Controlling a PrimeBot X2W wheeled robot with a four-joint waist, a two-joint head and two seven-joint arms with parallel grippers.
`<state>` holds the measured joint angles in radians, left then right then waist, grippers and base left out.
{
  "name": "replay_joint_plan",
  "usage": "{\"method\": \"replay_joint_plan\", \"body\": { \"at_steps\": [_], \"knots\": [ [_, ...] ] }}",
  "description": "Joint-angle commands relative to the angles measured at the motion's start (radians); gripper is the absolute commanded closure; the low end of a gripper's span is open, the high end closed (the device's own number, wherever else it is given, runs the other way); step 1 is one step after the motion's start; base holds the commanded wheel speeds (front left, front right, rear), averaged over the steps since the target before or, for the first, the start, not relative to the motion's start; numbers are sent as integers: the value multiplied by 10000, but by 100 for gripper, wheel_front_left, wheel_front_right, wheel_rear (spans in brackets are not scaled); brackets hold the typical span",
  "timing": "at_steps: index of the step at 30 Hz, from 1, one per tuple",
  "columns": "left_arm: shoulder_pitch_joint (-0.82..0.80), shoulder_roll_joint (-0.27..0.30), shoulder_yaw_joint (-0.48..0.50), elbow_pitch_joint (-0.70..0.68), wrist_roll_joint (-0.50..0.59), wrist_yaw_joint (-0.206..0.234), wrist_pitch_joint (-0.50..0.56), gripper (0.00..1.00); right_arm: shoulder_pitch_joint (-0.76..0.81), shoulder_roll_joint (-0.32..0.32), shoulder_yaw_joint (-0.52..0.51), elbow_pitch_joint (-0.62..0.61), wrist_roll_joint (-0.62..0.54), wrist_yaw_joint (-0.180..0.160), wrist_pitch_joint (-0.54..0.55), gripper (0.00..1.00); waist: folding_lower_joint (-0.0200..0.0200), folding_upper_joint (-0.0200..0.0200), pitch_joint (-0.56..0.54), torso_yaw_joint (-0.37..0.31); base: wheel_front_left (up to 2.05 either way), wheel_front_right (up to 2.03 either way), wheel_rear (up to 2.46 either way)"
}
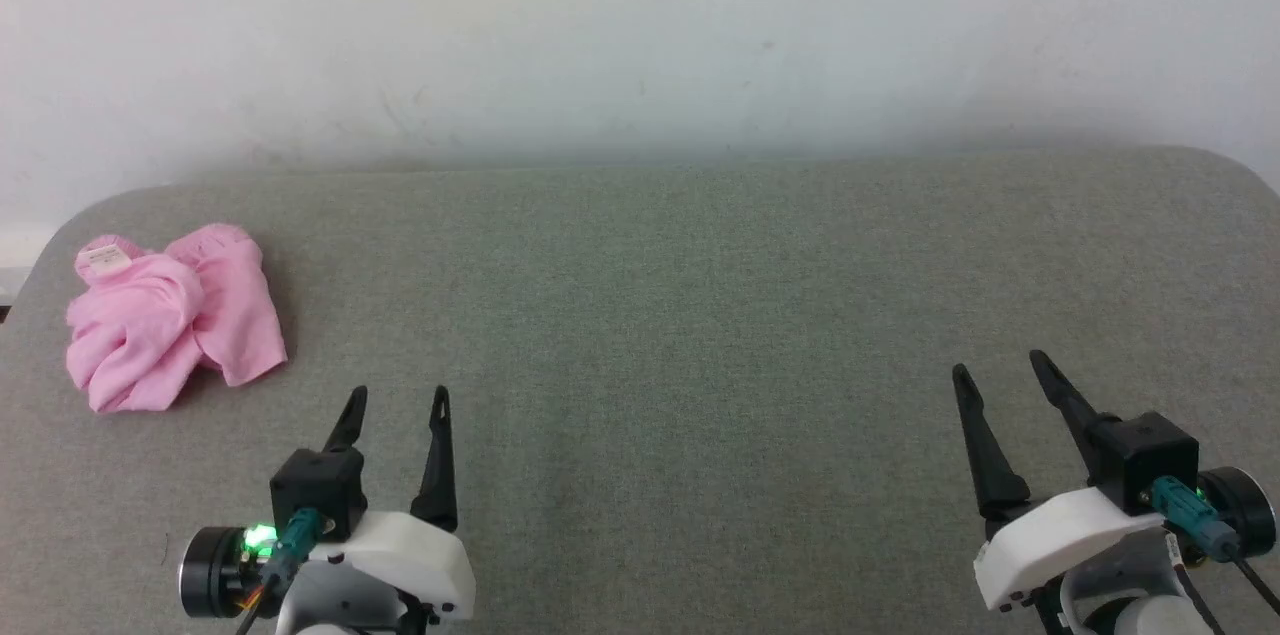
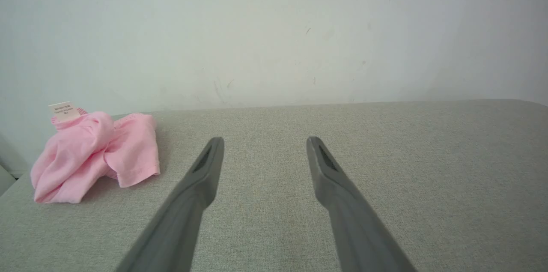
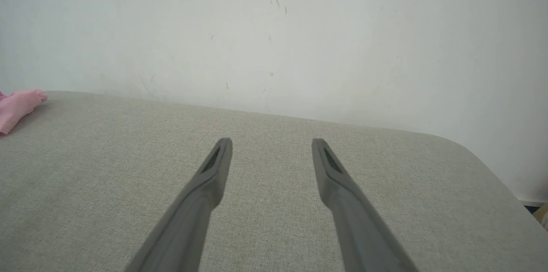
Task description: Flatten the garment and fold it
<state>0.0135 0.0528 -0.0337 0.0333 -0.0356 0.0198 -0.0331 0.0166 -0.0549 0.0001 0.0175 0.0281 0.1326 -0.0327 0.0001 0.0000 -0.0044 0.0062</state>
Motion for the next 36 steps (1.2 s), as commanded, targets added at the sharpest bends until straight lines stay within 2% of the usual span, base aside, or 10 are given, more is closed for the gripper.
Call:
{"method": "replay_joint_plan", "body": {
  "at_steps": [1,13,36],
  "knots": [
    [24,-4,-59,74,-72,90,-118,0,63,8,0,3,79,-3,-124,0,-1,0,-13,36,0,0,0],
    [72,-7,-173,179,-158,209,-369,0,134,13,117,15,102,-5,-375,0,-1,0,-59,473,0,0,0],
    [279,-10,-341,200,-193,362,-850,0,275,21,405,255,264,-9,-855,0,-1,0,-299,1854,0,0,0]
  ]
}}
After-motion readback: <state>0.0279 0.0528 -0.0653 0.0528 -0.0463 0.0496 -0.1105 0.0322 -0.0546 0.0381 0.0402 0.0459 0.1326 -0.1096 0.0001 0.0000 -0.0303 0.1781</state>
